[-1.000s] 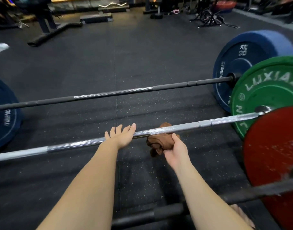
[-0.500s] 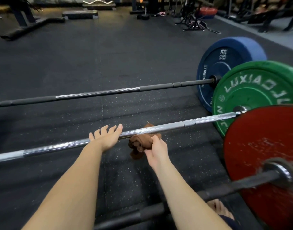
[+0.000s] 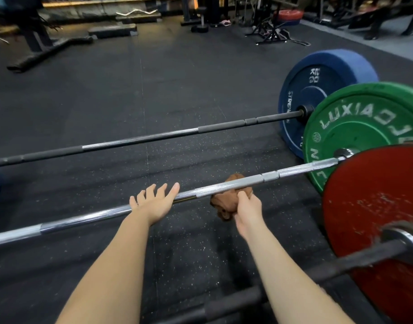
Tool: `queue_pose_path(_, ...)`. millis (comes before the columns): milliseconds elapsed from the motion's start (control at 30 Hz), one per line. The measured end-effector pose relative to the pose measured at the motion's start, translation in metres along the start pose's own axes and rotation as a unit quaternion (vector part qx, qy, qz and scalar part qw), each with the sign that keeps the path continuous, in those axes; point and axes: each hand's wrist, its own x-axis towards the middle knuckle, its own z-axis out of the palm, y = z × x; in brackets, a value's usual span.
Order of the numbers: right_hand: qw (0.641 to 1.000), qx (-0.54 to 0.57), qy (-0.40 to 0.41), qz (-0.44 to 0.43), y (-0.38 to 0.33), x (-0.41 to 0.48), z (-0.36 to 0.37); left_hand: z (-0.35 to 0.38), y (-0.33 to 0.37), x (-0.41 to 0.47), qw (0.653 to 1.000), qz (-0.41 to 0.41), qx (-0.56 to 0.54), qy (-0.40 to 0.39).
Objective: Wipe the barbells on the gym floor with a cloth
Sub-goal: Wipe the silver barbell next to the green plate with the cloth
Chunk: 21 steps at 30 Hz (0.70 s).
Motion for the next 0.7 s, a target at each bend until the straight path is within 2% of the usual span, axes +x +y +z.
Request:
queue_pose_path(100, 0.997, -0.065, -0.035, -0.003, 0.023, -0.013, 0.017, 0.001, 0.000, 0.000, 1.000, -0.004, 0.002, 0.007)
queue_pose_path(200, 0.998, -0.037, -0.046, 0.014, 0.026, -0.015, 0.026, 0.000, 0.000, -0.001, 1.000, -0.005, -0.009, 0.006)
queue_pose_path(567, 0.996, -0.053, 0.050, -0.048, -0.018, 0.028, -0.041, 0.003, 0.001, 0.001, 0.999, -0.009, 0.027, 0.018)
queue_pose_path(700, 0.995, -0.075, 0.041, -0.044, -0.008, 0.017, -0.033, 0.003, 0.003, 0.001, 0.999, -0.012, 0.045, 0.018)
